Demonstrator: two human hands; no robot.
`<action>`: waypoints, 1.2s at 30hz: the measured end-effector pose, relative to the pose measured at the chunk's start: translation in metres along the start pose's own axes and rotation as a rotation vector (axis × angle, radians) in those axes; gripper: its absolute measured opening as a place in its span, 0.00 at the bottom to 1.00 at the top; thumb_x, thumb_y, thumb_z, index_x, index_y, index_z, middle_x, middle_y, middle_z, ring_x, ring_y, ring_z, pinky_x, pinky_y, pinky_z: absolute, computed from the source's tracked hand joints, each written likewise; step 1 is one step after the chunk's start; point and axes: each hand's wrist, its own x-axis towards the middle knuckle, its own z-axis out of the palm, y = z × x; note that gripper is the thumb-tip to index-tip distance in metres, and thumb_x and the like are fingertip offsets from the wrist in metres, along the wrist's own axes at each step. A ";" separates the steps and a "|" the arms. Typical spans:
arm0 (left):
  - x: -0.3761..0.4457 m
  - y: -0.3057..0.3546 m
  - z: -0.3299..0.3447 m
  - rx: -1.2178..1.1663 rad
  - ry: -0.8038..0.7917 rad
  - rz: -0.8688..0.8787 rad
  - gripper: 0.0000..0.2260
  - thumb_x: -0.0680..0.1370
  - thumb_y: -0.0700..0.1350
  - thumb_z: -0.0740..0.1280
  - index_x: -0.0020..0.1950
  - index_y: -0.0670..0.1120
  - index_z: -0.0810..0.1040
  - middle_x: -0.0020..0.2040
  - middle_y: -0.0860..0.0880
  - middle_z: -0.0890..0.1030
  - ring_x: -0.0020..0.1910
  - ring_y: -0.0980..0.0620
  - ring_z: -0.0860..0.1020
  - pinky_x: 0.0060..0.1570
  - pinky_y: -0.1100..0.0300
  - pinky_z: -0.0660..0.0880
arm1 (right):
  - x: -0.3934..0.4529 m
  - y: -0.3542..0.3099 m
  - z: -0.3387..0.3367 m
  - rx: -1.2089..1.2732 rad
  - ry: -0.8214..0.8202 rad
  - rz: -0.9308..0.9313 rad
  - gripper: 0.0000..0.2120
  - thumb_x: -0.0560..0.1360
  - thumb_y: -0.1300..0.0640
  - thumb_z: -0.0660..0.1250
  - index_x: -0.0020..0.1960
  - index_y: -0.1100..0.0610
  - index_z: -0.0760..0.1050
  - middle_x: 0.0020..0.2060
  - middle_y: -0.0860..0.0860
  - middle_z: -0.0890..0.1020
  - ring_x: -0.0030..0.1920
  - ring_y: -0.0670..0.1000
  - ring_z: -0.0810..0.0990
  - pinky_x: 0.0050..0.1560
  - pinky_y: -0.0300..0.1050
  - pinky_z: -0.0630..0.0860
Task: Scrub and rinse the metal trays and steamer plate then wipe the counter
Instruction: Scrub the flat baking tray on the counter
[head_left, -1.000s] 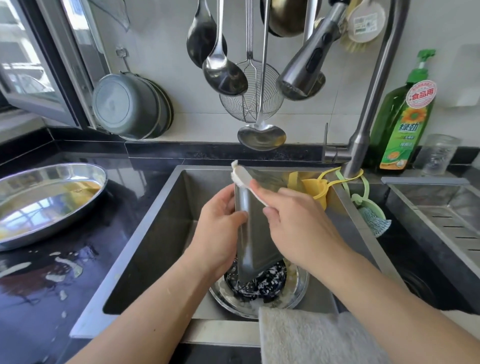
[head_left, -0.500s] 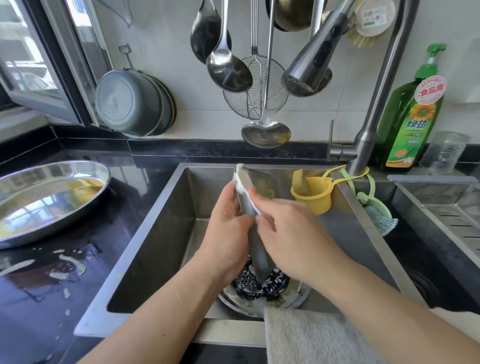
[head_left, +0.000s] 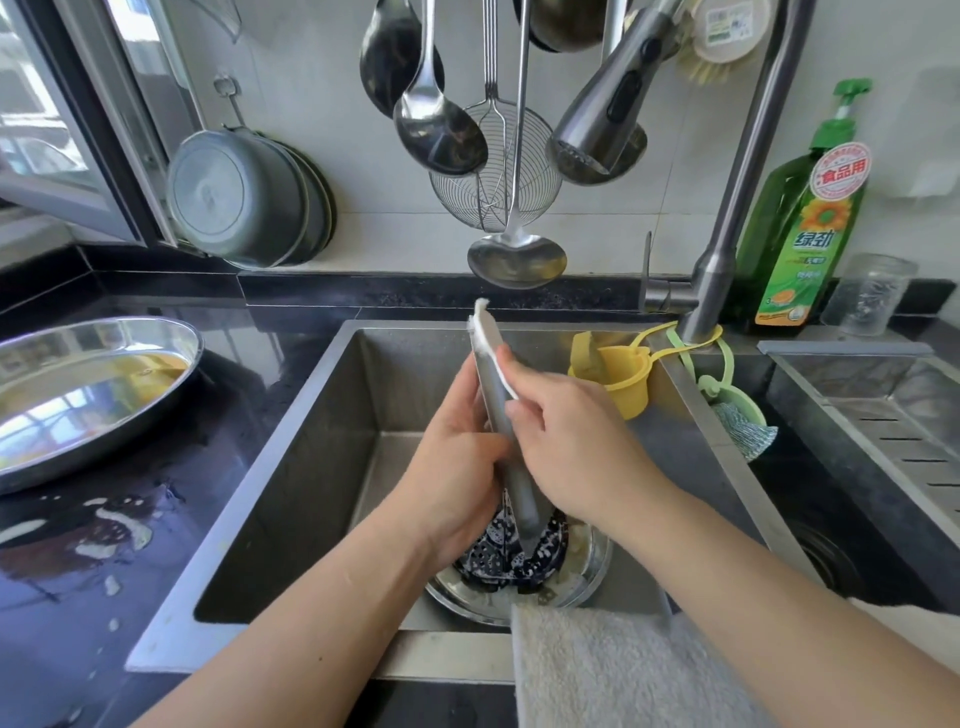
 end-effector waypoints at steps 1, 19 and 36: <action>0.000 0.000 0.000 -0.019 0.001 -0.012 0.38 0.68 0.17 0.53 0.68 0.47 0.77 0.55 0.39 0.78 0.55 0.40 0.78 0.56 0.47 0.76 | -0.002 0.001 0.001 0.013 -0.021 0.004 0.25 0.82 0.58 0.60 0.79 0.47 0.64 0.49 0.51 0.82 0.48 0.50 0.80 0.50 0.47 0.77; -0.002 0.019 -0.011 -0.259 0.095 -0.092 0.29 0.83 0.67 0.52 0.71 0.51 0.79 0.72 0.41 0.78 0.71 0.40 0.76 0.74 0.41 0.66 | -0.016 -0.002 0.000 0.063 -0.261 0.018 0.27 0.82 0.60 0.60 0.76 0.37 0.64 0.28 0.47 0.70 0.28 0.47 0.67 0.31 0.39 0.66; -0.003 0.009 -0.003 -0.226 0.144 -0.125 0.34 0.81 0.71 0.48 0.73 0.51 0.75 0.64 0.44 0.83 0.63 0.44 0.82 0.72 0.41 0.69 | 0.004 -0.002 -0.005 -0.113 -0.148 0.022 0.25 0.84 0.54 0.59 0.77 0.35 0.62 0.40 0.49 0.77 0.38 0.52 0.76 0.37 0.49 0.73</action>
